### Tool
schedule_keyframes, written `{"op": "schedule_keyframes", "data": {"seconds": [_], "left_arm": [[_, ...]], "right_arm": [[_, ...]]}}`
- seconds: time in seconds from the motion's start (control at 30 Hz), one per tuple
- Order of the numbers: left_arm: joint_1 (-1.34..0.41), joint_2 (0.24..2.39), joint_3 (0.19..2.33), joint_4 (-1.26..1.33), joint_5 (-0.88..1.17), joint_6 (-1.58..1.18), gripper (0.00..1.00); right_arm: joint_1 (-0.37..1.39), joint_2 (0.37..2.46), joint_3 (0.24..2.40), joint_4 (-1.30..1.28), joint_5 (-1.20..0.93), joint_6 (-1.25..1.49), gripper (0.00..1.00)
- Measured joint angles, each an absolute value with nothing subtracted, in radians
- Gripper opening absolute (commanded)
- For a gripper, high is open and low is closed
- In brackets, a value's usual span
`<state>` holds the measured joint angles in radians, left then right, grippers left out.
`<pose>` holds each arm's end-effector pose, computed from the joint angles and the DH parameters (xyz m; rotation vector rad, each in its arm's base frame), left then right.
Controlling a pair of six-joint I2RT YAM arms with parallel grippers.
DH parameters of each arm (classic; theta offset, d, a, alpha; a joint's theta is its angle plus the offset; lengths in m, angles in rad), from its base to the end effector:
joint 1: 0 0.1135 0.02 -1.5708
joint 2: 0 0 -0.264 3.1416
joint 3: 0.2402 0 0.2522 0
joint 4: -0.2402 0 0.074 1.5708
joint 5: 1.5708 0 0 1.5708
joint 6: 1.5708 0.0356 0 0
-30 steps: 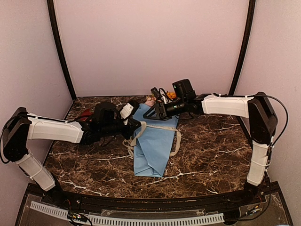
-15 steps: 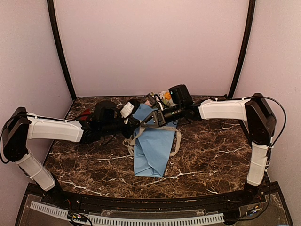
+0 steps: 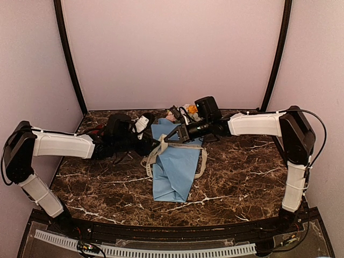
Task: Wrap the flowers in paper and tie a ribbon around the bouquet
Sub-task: Pass from the left arm to the right, then cross the ribbon over the folded bouquet.
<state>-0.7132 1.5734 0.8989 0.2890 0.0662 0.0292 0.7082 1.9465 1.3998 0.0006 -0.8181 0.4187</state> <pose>0.2639 -0.2314 0.2302 0.7634 1.8387 -0.5116 0.3183 0.3068 0.2319 -0.8640 2.1391 1.4947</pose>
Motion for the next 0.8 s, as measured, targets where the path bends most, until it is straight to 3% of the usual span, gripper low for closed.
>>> {"op": "schedule_keyframes", "data": {"seconds": [0.27,0.37,0.53,0.67,0.8], "left_arm": [[-0.639,1.654,0.952,0.203,0.052,0.007,0.58],[-0.638,1.730,0.994,0.174,0.052,0.008,0.54],[-0.636,1.805,1.015,0.138,0.051,0.010,0.32],[-0.636,1.808,1.015,0.125,0.059,0.009,0.05],[-0.633,1.800,1.003,0.127,0.066,0.009,0.01]], "right_arm": [[0.682,1.946,1.400,0.001,-0.780,0.430,0.00],[0.682,1.946,1.401,0.001,-0.763,0.433,0.00],[0.674,1.946,1.401,0.008,-0.720,0.453,0.00],[0.649,1.947,1.400,0.037,-0.662,0.496,0.00],[0.624,1.967,1.409,0.063,-0.607,0.526,0.00]]}}
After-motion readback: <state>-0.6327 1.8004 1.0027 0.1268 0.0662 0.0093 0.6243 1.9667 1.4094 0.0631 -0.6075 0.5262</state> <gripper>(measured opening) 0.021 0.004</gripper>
